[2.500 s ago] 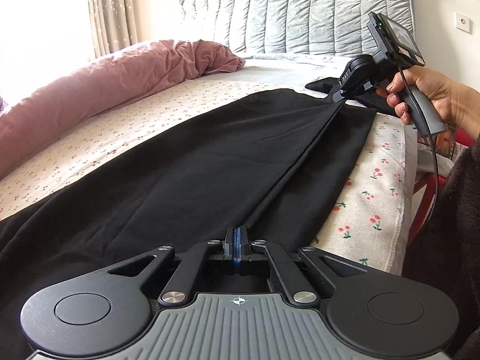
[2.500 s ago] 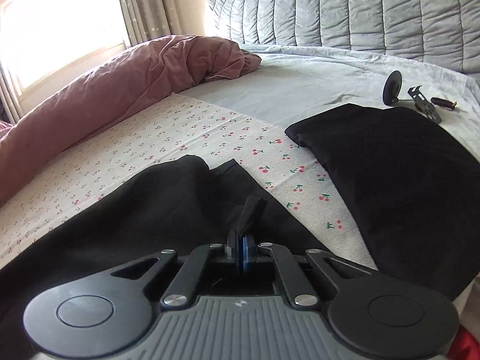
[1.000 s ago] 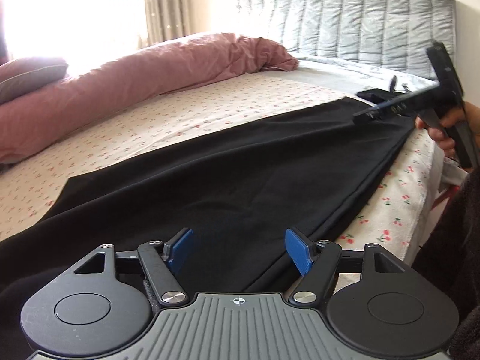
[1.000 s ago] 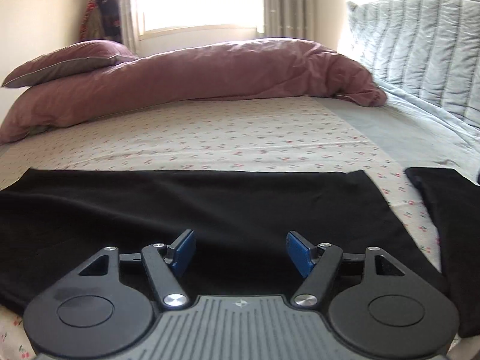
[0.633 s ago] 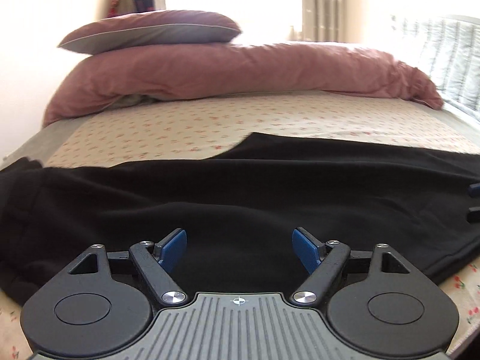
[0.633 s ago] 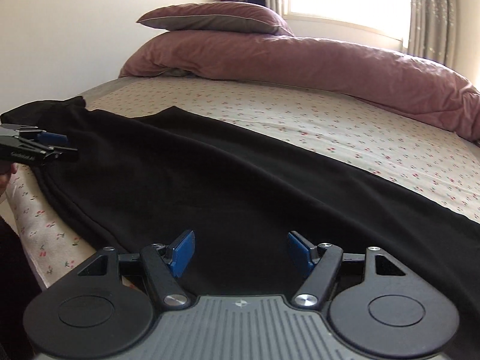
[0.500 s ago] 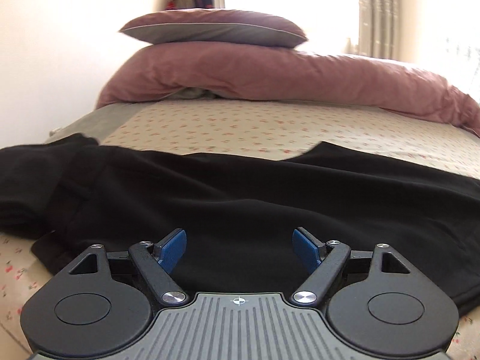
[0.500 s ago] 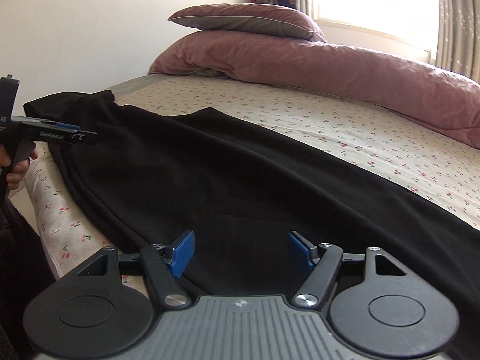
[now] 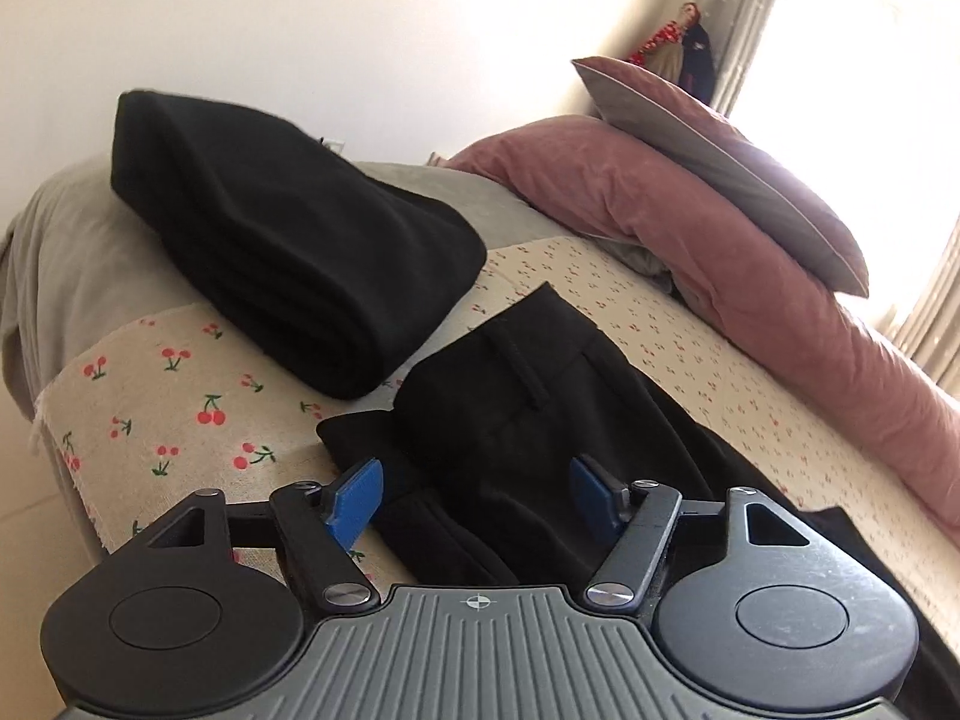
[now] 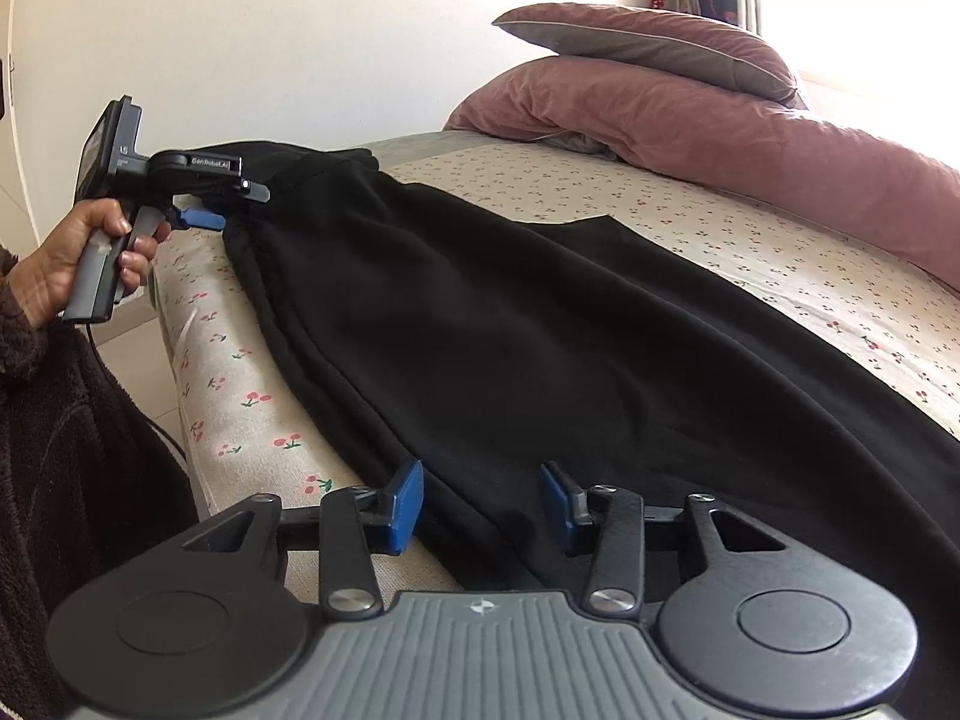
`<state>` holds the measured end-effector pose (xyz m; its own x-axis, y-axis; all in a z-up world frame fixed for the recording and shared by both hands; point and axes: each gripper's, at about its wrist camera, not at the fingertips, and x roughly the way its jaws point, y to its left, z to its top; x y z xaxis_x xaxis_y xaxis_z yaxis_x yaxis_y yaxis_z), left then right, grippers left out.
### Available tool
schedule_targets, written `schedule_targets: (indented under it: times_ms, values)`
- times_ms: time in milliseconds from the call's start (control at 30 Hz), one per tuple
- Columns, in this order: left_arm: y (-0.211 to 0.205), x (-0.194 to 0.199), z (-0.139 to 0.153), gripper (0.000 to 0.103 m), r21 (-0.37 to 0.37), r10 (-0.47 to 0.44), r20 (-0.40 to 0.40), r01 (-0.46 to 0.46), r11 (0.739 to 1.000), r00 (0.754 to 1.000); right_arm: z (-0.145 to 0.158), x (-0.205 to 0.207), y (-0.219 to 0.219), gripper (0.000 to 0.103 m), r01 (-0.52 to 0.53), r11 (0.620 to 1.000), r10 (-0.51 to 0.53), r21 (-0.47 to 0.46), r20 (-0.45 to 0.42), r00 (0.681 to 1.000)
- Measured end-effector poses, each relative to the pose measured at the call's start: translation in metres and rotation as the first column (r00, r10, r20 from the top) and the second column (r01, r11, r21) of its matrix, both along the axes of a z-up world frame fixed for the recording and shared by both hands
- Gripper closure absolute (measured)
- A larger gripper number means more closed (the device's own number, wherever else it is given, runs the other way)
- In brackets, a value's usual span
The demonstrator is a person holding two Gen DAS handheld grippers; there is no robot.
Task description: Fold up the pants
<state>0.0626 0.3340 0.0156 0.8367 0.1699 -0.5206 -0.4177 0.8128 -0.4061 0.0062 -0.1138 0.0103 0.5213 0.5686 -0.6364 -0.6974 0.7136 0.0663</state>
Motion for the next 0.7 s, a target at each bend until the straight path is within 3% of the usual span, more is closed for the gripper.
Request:
schedule_targets:
  times_ms: [200, 267, 467, 567, 633, 700]
  values:
    - [0.017, 0.009, -0.008, 0.06, -0.161, 0.005, 0.05, 0.003, 0.987, 0.999, -0.003, 0.0, 0.007, 0.073, -0.021, 1.0, 0.021, -0.007, -0.006, 1.0]
    - [0.019, 0.013, -0.012, 0.061, -0.212, 0.001, 0.046, 0.009, 0.977, 0.999, -0.003, 0.002, 0.006, 0.078, -0.027, 1.0, 0.027, -0.002, -0.017, 0.999]
    - [0.017, 0.028, -0.021, 0.067, -0.192, 0.035, -0.031, -0.041, 0.981, 0.999, -0.003, -0.004, 0.007, 0.079, -0.038, 0.999, 0.038, -0.011, -0.005, 0.999]
    - [0.012, 0.031, -0.021, 0.078, -0.142, 0.062, -0.051, -0.069, 0.987, 0.997, -0.002, -0.007, 0.01, 0.081, -0.056, 0.998, 0.056, -0.028, 0.015, 0.998]
    - [0.009, 0.032, -0.02, 0.091, -0.107, 0.064, -0.058, -0.07, 0.992, 0.996, -0.003, -0.006, 0.014, 0.091, -0.054, 0.998, 0.055, -0.038, 0.019, 0.998]
    - [0.007, 0.026, -0.014, 0.094, -0.084, 0.064, -0.032, -0.066, 0.994, 0.997, -0.001, -0.004, 0.015, 0.101, -0.057, 0.998, 0.057, -0.035, 0.011, 0.998]
